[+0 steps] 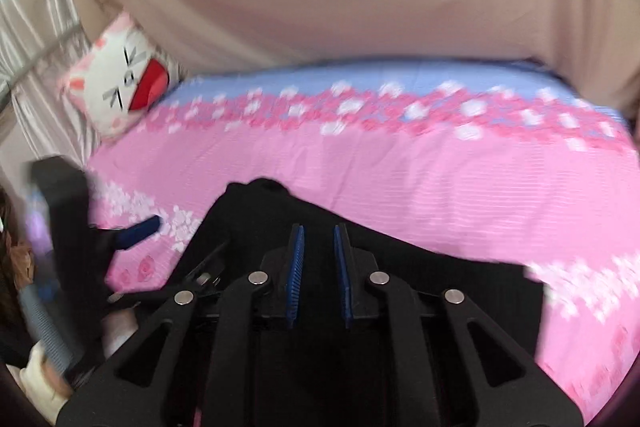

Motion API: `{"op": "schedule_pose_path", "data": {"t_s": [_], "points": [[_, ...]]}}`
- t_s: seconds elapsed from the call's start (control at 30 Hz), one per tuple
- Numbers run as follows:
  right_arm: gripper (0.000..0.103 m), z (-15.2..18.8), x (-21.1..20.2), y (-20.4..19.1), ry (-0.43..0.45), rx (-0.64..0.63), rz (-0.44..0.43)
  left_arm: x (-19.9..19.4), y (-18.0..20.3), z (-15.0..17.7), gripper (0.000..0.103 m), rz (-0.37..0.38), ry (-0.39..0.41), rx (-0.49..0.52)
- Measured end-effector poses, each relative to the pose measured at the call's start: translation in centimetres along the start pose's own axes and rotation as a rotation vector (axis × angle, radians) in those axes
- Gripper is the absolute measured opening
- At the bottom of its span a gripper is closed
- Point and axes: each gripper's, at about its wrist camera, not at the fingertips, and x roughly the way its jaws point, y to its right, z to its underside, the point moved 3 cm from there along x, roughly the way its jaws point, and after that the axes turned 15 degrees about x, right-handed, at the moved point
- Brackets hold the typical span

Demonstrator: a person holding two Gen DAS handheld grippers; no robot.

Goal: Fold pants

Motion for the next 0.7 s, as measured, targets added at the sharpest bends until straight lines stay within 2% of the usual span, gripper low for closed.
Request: {"op": "schedule_pose_path", "data": {"t_s": [0.1,0.13,0.17,0.23,0.33,0.37,0.43,0.53,0.63,0.67,0.7], "points": [[0.012,0.8,5.4,2.0,-0.076,-0.014,0.119,0.2,-0.5,0.3,0.088,0.006,-0.002,-0.004],[0.01,0.7,5.8,2.9,-0.072,0.021,0.105,0.3,-0.5,0.4,0.088,0.013,-0.002,-0.003],[0.01,0.4,5.4,3.7,-0.068,0.082,0.071,0.3,-0.6,0.4,0.088,0.014,-0.002,-0.002],[0.015,-0.1,3.1,4.7,0.001,0.134,0.124,0.3,-0.6,0.5,0.088,0.004,0.001,0.004],[0.015,1.1,-1.2,4.8,0.058,0.143,0.048,0.3,-0.6,0.4,0.088,0.002,0.005,0.007],[0.015,1.9,-1.8,5.1,0.06,0.131,0.063,0.3,-0.6,0.4,0.088,0.004,0.005,0.006],[0.017,4.3,-1.6,7.4,0.03,0.108,0.176,0.5,-0.6,0.4,0.088,0.017,0.005,0.003],[0.02,5.9,-4.6,9.7,0.055,0.253,0.11,0.5,-0.4,0.4,0.089,0.011,0.003,0.001],[0.022,7.0,-8.1,7.9,0.109,0.2,0.092,0.3,-0.2,0.4,0.088,0.01,0.004,0.0],[0.021,7.6,-8.3,7.3,0.095,0.171,0.088,0.3,-0.1,0.5,0.088,0.014,0.002,-0.003],[0.021,8.7,-7.9,7.3,0.062,0.138,0.12,0.2,0.0,0.5,0.088,0.017,0.0,-0.006]]}}
